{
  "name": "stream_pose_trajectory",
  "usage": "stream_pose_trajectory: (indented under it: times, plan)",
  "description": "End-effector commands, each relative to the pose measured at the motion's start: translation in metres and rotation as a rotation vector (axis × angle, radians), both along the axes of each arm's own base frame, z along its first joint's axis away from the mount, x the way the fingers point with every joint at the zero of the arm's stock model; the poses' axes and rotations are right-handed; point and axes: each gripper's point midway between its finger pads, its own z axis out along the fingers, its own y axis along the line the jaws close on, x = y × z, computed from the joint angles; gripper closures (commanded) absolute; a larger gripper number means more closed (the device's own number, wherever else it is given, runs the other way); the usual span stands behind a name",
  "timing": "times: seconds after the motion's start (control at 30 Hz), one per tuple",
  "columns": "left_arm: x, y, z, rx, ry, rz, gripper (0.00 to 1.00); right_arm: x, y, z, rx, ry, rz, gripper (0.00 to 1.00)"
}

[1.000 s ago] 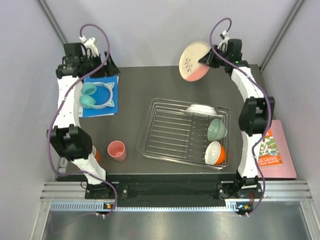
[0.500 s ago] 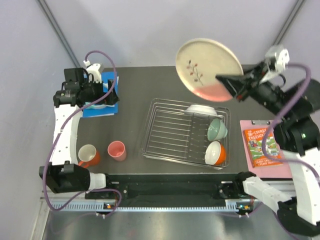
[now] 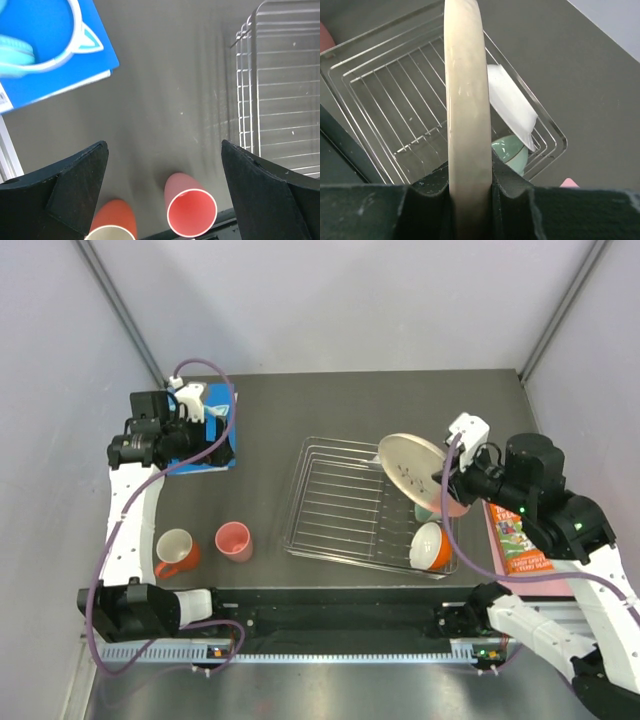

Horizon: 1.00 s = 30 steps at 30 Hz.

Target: Load the mixed dishes into the dish rack

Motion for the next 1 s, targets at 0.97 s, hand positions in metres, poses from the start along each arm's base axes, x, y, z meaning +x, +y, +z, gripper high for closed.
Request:
stream_pose_trajectory:
  times: [0.97]
  plan:
    - [-0.003,0.010,-0.034,0.038,0.113,0.046,0.01,-0.032,0.058,-0.002,-0.527,-0.296,0.256,1.00]
